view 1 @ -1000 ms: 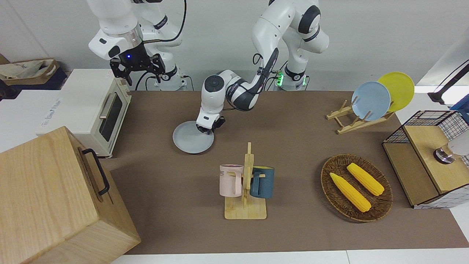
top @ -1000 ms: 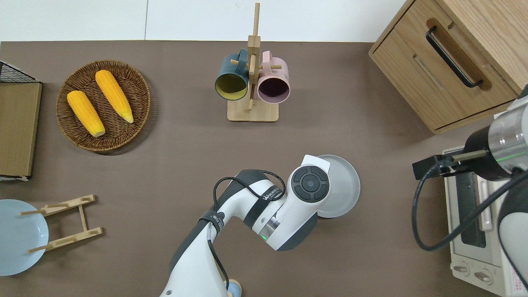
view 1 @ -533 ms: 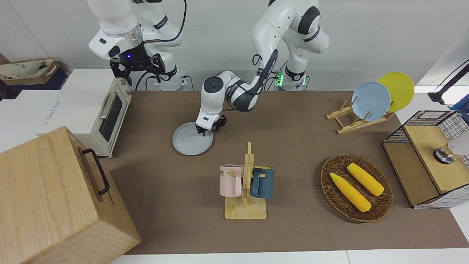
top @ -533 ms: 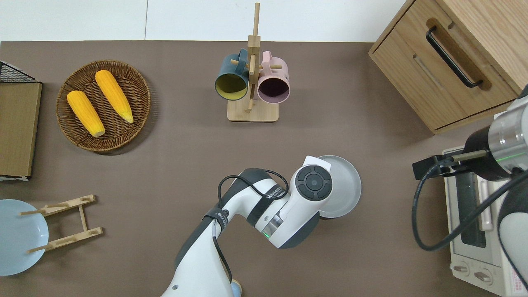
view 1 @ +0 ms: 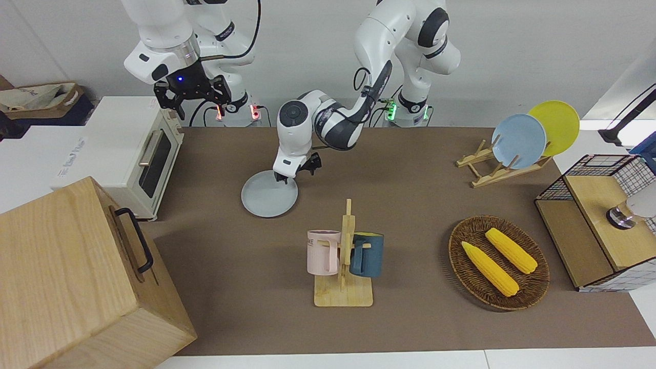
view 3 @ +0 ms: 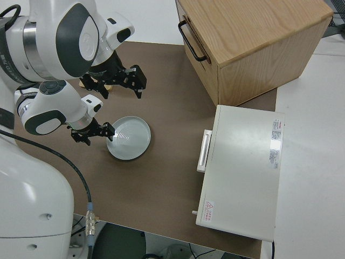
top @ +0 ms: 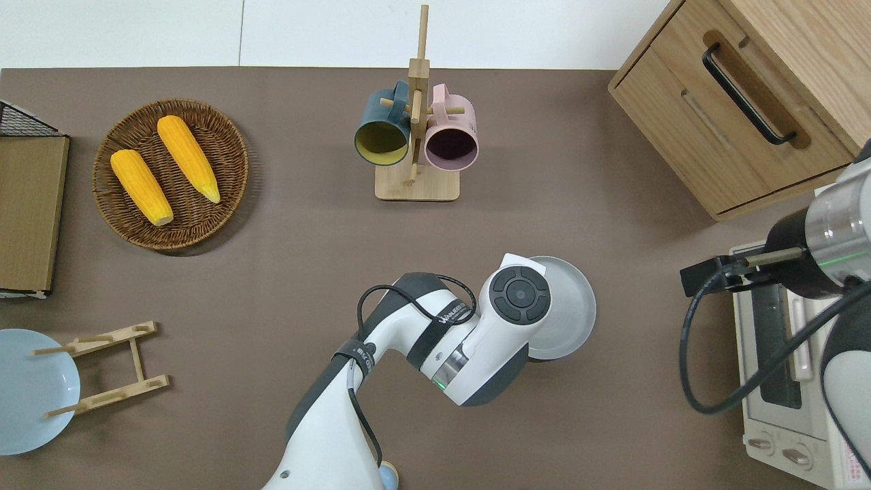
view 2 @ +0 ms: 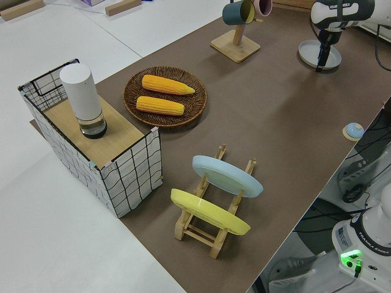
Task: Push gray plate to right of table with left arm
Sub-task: 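Push the gray plate with the left gripper across the table toward the toaster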
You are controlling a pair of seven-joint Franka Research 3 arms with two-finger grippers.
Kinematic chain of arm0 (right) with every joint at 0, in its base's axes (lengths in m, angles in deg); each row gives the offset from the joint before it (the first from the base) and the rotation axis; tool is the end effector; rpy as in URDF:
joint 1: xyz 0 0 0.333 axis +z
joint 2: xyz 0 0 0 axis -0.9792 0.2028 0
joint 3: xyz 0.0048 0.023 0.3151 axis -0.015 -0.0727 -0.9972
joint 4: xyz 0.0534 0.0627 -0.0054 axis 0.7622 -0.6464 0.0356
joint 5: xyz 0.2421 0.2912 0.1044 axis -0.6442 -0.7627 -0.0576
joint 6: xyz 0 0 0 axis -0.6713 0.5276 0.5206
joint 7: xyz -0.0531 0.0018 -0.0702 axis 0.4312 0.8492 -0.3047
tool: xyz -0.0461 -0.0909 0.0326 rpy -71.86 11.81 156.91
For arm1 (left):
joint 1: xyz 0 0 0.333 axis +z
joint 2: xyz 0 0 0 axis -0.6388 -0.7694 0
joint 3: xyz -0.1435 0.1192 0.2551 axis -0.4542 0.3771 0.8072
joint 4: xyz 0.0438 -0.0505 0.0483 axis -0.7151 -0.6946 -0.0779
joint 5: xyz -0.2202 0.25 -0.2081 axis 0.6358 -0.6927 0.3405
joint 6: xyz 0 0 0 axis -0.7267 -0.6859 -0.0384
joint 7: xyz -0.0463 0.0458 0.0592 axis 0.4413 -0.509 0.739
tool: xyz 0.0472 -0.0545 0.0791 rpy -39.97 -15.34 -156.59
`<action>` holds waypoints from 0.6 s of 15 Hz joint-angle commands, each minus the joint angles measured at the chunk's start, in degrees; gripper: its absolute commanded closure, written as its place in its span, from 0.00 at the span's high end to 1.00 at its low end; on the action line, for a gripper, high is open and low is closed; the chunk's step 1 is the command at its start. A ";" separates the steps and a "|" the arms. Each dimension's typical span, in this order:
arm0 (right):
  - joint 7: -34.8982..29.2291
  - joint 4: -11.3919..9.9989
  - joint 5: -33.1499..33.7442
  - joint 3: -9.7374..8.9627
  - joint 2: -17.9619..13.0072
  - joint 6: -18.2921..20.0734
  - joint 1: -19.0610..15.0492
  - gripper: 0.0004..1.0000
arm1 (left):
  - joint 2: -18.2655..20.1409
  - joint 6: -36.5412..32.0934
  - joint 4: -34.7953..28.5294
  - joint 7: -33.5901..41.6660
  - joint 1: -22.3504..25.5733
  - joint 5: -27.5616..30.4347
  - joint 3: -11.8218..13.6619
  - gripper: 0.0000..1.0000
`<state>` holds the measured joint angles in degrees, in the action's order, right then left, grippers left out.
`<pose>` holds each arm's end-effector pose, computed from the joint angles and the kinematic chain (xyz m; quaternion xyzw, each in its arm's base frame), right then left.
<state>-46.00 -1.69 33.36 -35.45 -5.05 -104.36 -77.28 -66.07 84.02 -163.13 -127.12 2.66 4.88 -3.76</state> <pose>0.5260 0.0729 0.6598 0.9978 0.0547 -0.0372 0.0028 0.4623 -0.4971 0.3408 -0.9846 -0.1500 0.0898 0.0094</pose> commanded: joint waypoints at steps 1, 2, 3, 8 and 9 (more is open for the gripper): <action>-0.13 0.45 -0.23 -0.78 -0.17 0.83 -1.11 0.98 | 6.58 -8.16 0.24 6.37 2.40 -1.15 0.53 0.99; -0.13 0.45 -0.15 -0.78 -0.17 0.83 -1.11 0.98 | 8.69 -9.65 0.24 7.96 3.28 -1.15 0.44 0.99; -0.13 0.45 -0.23 -0.78 -0.17 0.92 -1.11 0.98 | 10.80 -12.19 0.24 9.71 4.33 -1.15 0.44 0.99; -0.13 0.45 -0.23 -0.78 -0.17 0.83 -1.11 0.98 | 20.56 -23.45 0.24 21.66 13.11 -1.15 0.71 0.99; -0.13 0.45 -0.23 -0.78 -0.17 0.83 -1.11 0.98 | 22.49 -25.47 0.24 23.08 14.79 -1.15 0.71 0.99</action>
<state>-46.00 -1.69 33.36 -35.45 -5.05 -104.36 -77.28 -49.51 63.38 -161.37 -109.77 12.72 4.21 -2.95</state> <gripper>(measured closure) 0.013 0.004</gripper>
